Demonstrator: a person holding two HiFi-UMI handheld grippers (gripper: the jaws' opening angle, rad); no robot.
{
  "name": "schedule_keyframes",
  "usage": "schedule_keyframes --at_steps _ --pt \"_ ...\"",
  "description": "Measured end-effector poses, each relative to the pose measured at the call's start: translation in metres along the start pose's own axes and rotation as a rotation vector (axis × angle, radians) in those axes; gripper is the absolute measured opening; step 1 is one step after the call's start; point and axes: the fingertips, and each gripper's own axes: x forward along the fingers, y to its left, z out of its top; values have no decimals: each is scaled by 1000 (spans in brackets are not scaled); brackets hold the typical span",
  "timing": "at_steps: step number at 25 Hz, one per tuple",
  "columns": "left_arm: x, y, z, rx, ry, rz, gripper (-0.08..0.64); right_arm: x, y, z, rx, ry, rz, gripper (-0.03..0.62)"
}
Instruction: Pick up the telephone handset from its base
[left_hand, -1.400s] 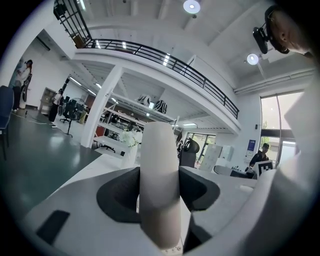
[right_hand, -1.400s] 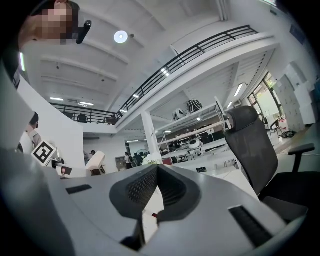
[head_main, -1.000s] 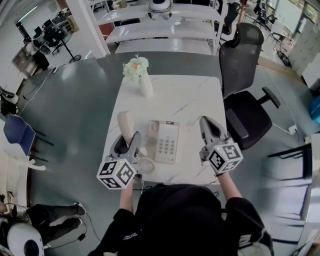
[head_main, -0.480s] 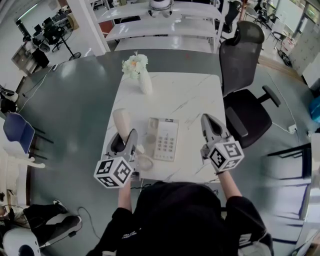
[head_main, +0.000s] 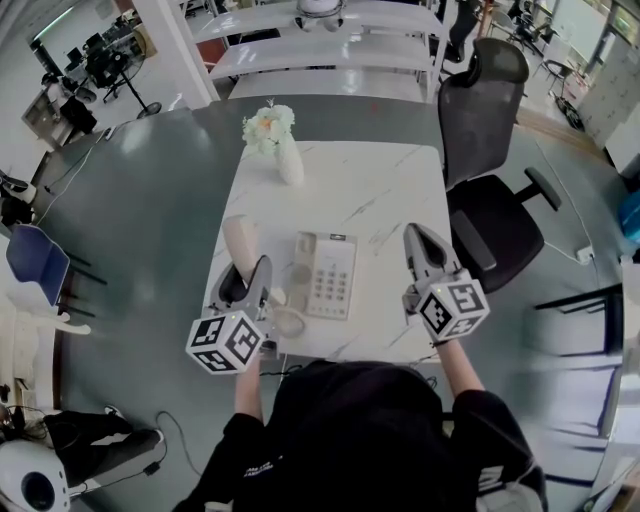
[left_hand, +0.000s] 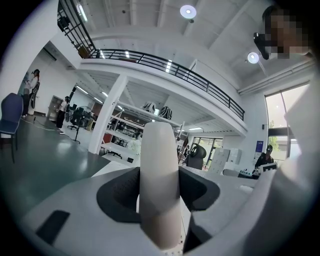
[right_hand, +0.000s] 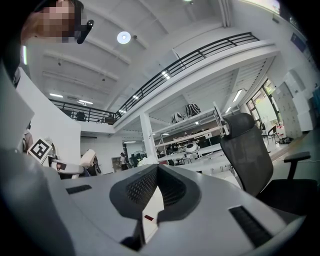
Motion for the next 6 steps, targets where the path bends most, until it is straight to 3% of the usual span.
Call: schedule_keyframes --at_steps 6 --pt "-3 2 -3 -1 5 8 210 -2 0 -2 4 1 5 -11"
